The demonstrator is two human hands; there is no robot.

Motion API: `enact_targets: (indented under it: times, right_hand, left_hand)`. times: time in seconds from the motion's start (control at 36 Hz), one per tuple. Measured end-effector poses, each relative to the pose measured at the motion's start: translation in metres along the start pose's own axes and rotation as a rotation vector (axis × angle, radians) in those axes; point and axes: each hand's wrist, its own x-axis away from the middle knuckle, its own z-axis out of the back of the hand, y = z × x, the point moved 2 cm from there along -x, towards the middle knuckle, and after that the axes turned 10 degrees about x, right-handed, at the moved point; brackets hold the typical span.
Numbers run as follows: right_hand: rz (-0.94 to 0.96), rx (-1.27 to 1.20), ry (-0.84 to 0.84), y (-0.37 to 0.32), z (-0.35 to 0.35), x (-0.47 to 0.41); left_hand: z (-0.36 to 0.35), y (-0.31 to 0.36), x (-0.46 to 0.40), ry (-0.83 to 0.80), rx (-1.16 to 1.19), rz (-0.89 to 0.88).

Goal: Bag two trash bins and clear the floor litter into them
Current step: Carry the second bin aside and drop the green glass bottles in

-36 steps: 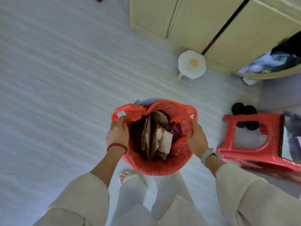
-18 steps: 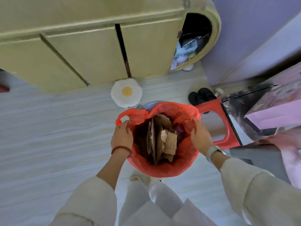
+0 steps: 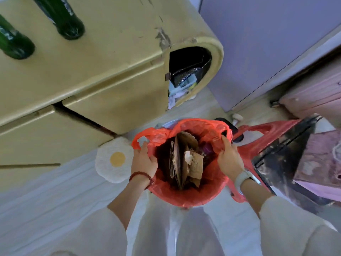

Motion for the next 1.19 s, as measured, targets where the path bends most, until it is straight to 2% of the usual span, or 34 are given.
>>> enact_targets:
  times: [0.22,0.36,0.53,0.61,0.69,0.89,1.0,1.19]
  right_hand:
    - [-0.015,0.044,-0.037,0.003,-0.076,-0.148]
    - [0.054,0.012,-0.056,0.019,-0.133,-0.237]
    - [0.056,0.033,-0.082,0.023,-0.165,-0.29]
    - [0.059,0.028,-0.106,0.021,-0.167,-0.3]
    - [0.076,0.003,-0.136,0.018,-0.164,-0.307]
    - [0.078,0.027,-0.196,0.01,-0.14,-0.286]
    - [0.068,-0.025,-0.287,-0.016,-0.1,-0.256]
    - [0.283,-0.041,-0.43,-0.099,0.016,-0.195]
  left_hand:
    - [-0.072,-0.021,-0.145,-0.044,0.059,0.137]
    - [-0.126,-0.043,-0.22,0.017,0.107,0.17]
    - [-0.161,-0.059,-0.271,0.031,0.099,0.232]
    - [-0.166,-0.057,-0.28,0.059,0.175,0.273]
    - [-0.169,-0.055,-0.286,0.057,0.298,0.347]
    - [-0.153,-0.027,-0.259,-0.008,0.188,0.382]
    - [-0.122,0.013,-0.228,0.017,0.116,0.315]
    - [-0.021,0.11,-0.156,0.058,0.115,0.084]
